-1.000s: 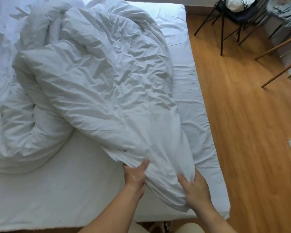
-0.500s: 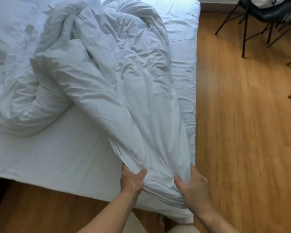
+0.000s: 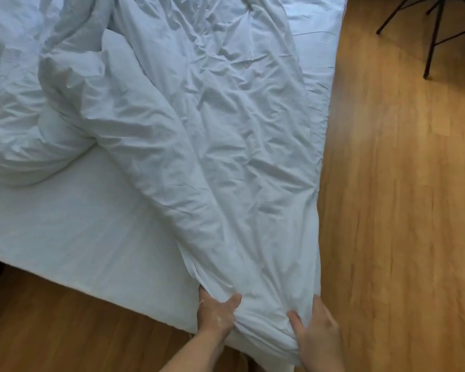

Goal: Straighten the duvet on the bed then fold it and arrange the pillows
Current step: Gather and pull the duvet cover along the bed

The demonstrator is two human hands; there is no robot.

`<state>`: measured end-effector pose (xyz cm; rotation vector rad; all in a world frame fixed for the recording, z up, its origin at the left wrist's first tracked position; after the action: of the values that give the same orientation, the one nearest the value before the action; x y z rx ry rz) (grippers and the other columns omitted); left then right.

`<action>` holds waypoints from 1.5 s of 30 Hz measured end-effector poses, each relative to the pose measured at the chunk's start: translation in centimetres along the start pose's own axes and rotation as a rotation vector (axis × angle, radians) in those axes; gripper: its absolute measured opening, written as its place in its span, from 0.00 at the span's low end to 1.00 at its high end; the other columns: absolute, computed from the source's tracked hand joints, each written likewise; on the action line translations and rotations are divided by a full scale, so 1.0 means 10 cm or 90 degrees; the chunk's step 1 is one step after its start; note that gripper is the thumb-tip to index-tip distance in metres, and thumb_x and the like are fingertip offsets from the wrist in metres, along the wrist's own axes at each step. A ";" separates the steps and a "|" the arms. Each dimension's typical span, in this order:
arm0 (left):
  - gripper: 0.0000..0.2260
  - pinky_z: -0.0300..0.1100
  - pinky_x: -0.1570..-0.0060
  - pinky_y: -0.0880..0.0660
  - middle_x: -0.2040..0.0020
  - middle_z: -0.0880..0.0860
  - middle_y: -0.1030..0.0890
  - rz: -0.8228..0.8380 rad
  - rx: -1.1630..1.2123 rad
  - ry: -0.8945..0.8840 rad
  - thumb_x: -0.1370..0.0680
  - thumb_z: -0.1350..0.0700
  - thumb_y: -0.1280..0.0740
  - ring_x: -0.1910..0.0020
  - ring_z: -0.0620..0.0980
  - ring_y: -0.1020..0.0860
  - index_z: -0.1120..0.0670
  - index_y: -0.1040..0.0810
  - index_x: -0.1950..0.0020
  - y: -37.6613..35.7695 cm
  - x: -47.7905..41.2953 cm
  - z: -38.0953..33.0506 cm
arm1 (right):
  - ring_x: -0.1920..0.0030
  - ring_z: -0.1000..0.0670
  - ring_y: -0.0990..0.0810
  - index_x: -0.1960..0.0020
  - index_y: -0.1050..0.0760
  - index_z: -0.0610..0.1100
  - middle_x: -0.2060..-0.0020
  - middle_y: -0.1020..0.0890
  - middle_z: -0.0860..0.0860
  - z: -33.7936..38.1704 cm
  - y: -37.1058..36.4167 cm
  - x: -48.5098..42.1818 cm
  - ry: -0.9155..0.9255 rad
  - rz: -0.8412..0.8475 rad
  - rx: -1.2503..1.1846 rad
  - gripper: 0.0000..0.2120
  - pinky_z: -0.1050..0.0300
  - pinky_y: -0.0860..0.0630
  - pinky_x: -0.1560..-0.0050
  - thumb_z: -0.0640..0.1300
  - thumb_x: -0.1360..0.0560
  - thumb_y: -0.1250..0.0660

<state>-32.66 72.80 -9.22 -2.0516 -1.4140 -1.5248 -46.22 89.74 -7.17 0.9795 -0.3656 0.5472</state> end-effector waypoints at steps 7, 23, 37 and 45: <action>0.29 0.58 0.43 0.20 0.42 0.52 0.15 0.050 0.297 0.082 0.31 0.53 0.20 0.44 0.57 0.16 0.52 0.24 0.32 0.15 -0.80 0.03 | 0.51 0.46 0.24 0.39 0.28 0.47 0.47 0.21 0.47 -0.46 -0.64 -0.33 -0.085 0.036 0.091 0.26 0.50 0.26 0.54 0.52 0.32 0.22; 0.14 0.55 0.40 0.21 0.43 0.61 0.15 0.319 0.297 0.042 0.20 0.57 0.31 0.43 0.60 0.16 0.63 0.19 0.38 0.95 -1.69 -0.88 | 0.41 0.49 0.24 0.23 0.47 0.56 0.39 0.27 0.54 1.63 -2.12 -0.41 0.310 0.133 0.263 0.44 0.53 0.24 0.45 0.50 0.32 0.27; 0.15 0.37 0.53 0.19 0.55 0.49 0.13 0.159 0.181 -0.035 0.32 0.53 0.19 0.55 0.46 0.14 0.54 0.15 0.47 1.29 -0.92 0.44 | 0.75 0.45 0.39 0.62 0.40 0.52 0.77 0.26 0.53 0.99 -1.70 0.35 0.396 0.060 0.443 0.17 0.56 0.38 0.77 0.49 0.44 0.34; 0.20 0.38 0.64 0.20 0.59 0.51 0.13 0.367 0.147 0.126 0.37 0.60 0.18 0.60 0.47 0.15 0.60 0.17 0.48 1.13 -0.45 0.91 | 0.45 0.56 0.19 0.32 0.28 0.64 0.43 0.20 0.62 0.23 -1.26 0.77 0.113 0.115 0.423 0.24 0.69 0.31 0.53 0.64 0.27 0.45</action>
<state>-18.19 70.41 -13.04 -1.8779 -0.7842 -1.2113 -32.74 84.32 -10.53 1.5292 -0.1059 0.9459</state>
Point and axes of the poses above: each hand's wrist, its own x-axis away from the middle knuckle, its own y-axis out of the back of the hand, z = x × y, the point moved 2 cm from there along -x, towards the middle knuckle
